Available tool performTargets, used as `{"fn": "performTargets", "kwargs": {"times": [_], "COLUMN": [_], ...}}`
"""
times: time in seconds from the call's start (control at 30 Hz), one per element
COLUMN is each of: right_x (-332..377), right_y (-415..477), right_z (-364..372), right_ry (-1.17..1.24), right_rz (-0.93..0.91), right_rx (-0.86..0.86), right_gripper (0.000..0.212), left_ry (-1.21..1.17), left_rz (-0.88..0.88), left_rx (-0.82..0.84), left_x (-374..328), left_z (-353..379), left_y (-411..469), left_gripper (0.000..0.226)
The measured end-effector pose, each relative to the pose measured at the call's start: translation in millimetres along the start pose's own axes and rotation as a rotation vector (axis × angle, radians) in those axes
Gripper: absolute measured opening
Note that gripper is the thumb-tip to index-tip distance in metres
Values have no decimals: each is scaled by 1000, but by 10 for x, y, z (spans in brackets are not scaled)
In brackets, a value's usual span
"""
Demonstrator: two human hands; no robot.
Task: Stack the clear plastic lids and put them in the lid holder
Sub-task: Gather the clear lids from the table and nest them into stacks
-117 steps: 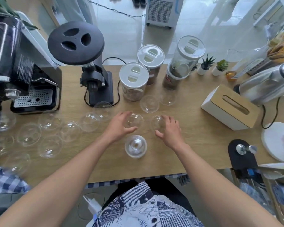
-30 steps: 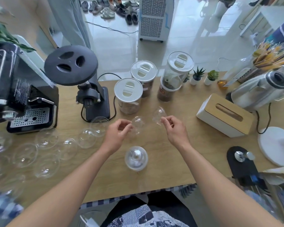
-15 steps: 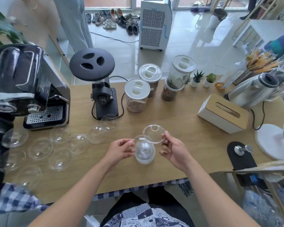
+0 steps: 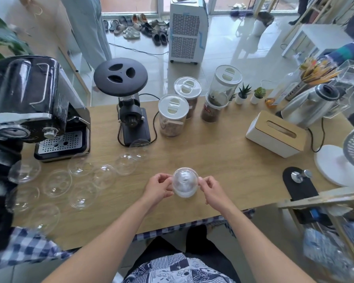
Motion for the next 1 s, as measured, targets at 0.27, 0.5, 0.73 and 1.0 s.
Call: {"fn": "performTargets", "kwargs": {"times": [0.27,0.5,0.73,1.0], "right_x": [-79,52,159,398], "right_y": [-39,-81,-1,153], "right_z": [-11,236,443,737], "right_ry": [-95,136,-8,-161], "right_rz": [25,122,44,-74], "right_rx": [-138,-1,167,377], "right_gripper": [39,79,82,56], "left_ry": [161,74,45,-13], "left_rz": [14,-1,5,-67], "left_rx": [-37,117,12,-136], "left_x": [-36,-60,-35,114], "left_z": [-61,115,66,-169], "left_y": [-58,-125,-237,-401], "left_gripper": [19,59,49,67]}}
Point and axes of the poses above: each hand's wrist, its own y-axis towards the middle knuckle, its own z-axis out of the palm, x = y × z, the point moved 3 cm from there along y, towards the middle knuckle, and after that the axes turned 13 degrees about y, right-handed, at the moved point
